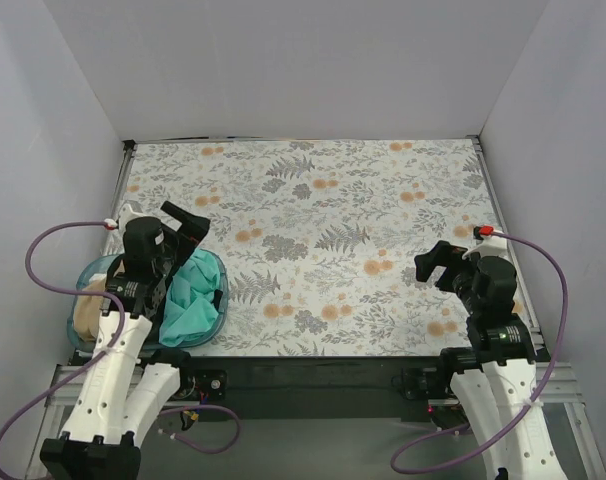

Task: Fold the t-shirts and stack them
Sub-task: Grab the tshirt from the pile

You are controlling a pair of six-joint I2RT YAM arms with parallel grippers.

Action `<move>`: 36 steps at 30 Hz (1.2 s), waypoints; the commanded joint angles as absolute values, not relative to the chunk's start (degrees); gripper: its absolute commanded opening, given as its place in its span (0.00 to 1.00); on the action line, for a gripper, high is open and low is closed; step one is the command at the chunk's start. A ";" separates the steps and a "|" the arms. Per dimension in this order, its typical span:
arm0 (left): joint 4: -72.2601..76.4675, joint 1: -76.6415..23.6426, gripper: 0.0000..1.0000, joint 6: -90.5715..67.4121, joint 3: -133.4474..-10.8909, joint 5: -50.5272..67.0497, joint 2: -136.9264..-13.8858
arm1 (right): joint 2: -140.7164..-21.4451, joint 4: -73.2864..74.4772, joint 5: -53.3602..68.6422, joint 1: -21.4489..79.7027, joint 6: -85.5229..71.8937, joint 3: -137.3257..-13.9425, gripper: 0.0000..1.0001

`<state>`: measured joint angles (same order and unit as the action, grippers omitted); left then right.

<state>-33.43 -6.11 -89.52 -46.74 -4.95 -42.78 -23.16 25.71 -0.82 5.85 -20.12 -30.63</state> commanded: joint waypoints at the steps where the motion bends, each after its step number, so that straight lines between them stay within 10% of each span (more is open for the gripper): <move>1: -34.19 -5.89 0.98 -91.22 -45.53 -2.64 -44.12 | -21.63 24.70 1.50 5.71 -18.63 -32.35 0.98; 8: -31.20 -7.81 0.98 -93.07 -41.57 2.47 -48.69 | -20.74 22.59 5.43 5.71 -18.37 -28.48 0.98; 23: -59.06 -23.82 0.98 -108.81 -53.35 -36.09 -51.78 | -31.99 24.26 10.38 5.71 -15.73 -29.71 0.98; 36: -63.20 -23.73 0.98 -116.98 -52.47 -42.19 -53.08 | -28.56 24.34 8.09 5.71 -16.26 -28.83 0.98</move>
